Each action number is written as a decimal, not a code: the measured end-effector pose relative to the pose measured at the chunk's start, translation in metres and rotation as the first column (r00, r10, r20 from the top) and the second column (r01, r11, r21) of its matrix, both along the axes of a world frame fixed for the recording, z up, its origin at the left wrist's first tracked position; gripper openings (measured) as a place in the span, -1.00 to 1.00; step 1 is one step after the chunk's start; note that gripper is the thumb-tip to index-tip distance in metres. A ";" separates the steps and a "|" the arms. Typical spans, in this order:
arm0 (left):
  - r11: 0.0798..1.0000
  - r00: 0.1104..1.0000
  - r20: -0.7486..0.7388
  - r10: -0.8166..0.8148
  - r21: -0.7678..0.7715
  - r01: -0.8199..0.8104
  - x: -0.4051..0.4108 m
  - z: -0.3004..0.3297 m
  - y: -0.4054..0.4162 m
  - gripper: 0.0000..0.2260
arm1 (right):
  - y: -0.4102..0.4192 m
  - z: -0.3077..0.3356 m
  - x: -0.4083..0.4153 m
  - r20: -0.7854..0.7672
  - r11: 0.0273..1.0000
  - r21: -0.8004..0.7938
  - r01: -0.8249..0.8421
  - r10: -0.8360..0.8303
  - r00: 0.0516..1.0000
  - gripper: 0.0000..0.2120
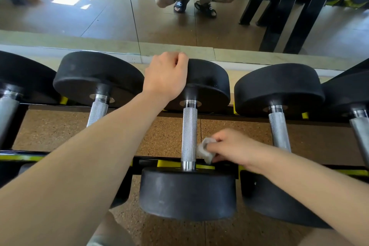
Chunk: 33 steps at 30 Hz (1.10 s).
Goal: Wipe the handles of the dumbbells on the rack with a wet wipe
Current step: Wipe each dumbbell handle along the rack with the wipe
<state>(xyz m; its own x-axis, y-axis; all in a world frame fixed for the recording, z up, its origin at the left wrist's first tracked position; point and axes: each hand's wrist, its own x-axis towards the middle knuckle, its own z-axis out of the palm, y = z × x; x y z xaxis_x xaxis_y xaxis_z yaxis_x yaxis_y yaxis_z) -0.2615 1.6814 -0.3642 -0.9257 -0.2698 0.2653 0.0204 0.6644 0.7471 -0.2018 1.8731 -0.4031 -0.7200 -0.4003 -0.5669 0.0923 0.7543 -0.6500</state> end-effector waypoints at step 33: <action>1.000 1.000 -0.002 0.013 -0.002 -0.013 0.000 0.001 0.002 -0.59 | -0.039 0.013 -0.022 0.348 0.434 -0.396 0.809 -0.744 0.570 -0.68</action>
<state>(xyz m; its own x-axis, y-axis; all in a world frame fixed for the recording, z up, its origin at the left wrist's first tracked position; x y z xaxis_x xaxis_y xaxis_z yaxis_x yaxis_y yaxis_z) -0.2614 1.6830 -0.3629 -0.9215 -0.2810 0.2680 0.0137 0.6663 0.7456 -0.2241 1.8340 -0.3904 -0.8159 0.0744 -0.5734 0.5692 -0.0710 -0.8191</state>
